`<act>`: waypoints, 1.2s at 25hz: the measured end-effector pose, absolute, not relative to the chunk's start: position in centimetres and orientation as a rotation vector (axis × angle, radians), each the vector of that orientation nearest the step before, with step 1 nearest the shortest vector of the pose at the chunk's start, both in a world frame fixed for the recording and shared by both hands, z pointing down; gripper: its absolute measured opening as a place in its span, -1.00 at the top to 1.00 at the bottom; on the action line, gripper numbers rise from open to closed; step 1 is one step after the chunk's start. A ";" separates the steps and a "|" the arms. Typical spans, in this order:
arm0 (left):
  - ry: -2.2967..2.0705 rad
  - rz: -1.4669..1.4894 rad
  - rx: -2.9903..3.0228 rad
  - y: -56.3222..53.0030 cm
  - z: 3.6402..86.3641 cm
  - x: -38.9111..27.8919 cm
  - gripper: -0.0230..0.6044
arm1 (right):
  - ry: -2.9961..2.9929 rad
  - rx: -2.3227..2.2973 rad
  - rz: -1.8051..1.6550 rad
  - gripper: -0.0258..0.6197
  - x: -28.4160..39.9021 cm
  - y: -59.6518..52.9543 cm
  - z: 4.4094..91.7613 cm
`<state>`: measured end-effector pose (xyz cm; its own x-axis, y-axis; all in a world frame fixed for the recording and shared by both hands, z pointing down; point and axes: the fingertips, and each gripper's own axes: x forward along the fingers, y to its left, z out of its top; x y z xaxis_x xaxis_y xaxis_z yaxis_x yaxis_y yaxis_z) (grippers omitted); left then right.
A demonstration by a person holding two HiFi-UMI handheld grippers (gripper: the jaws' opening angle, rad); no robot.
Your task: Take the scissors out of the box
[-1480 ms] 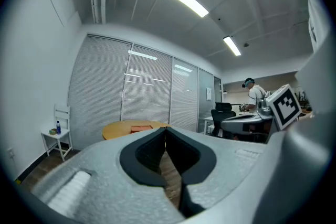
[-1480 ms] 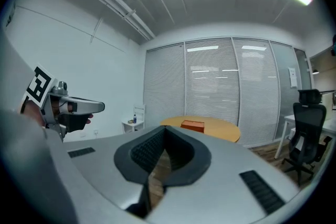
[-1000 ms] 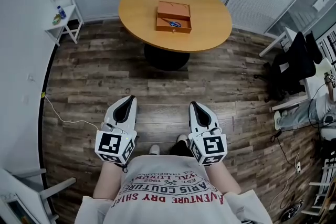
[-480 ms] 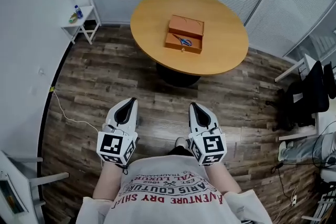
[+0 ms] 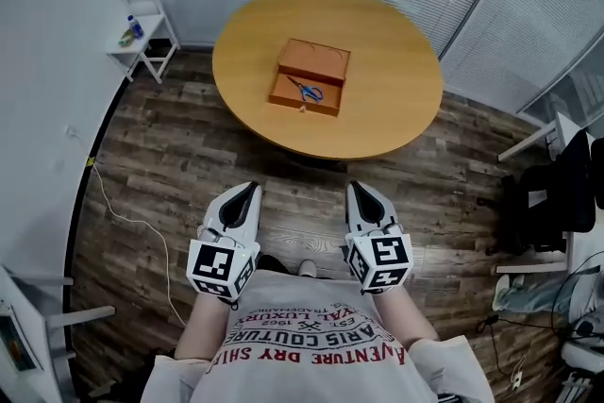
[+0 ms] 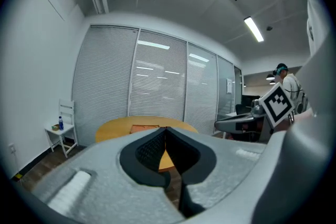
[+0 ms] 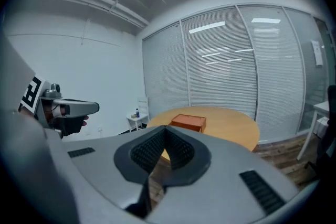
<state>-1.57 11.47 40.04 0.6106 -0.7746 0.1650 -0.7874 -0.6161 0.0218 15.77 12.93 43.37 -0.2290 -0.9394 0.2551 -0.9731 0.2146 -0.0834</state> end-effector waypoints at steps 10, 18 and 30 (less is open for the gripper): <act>-1.281 0.209 2.769 2.1 40.2 0.8 0.89 | -2.289 1.892 0.351 0.90 17.9 5.8 44.4; -1.162 0.174 2.831 -9.6 39.2 0.7 0.90 | -2.200 1.984 0.311 0.90 17.3 -4.3 43.6; -1.042 0.150 2.812 -25.2 40.2 -3.7 0.89 | -2.047 2.074 0.330 0.90 14.1 -17.3 43.9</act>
<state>-3.69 -25.24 40.23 0.7551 -0.6401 0.1414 -0.6540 -0.7505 0.0953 14.05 -17.32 43.90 0.0109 -0.9532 0.3021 -0.9999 -0.0144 -0.0092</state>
